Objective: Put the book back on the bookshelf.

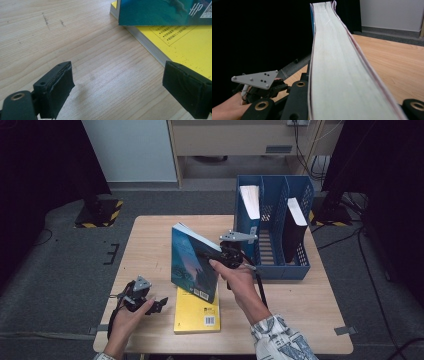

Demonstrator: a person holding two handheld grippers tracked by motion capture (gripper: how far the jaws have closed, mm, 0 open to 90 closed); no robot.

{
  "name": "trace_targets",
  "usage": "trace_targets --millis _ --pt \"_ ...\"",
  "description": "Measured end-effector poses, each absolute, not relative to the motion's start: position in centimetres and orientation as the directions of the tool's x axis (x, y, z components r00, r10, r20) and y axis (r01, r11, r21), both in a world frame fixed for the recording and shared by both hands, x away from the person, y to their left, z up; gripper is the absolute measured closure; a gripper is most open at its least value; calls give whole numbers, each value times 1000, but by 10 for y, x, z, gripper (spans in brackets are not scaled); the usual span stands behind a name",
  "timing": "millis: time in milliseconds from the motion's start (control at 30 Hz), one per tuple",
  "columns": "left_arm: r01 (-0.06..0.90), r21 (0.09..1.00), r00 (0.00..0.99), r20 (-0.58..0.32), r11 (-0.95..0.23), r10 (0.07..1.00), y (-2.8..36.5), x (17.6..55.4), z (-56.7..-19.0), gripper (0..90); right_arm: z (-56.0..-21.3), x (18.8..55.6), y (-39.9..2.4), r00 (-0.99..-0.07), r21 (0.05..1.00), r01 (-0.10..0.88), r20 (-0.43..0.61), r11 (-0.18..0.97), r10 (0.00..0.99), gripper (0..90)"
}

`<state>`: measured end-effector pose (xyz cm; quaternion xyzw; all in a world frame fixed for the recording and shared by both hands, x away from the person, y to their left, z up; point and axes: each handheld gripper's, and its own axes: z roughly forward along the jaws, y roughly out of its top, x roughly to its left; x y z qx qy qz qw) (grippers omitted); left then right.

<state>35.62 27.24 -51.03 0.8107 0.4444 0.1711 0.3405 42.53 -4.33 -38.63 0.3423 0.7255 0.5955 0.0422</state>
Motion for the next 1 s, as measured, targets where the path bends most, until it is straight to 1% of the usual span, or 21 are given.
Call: trace_targets --millis 433,1000 --pt "623 696 523 -32 -357 852 281 359 -513 92 -390 428 -56 -711 861 509 430 -16 556 731" --pt "629 686 522 -26 -365 852 283 361 -515 93 -387 422 -69 -692 852 522 450 -41 564 730"
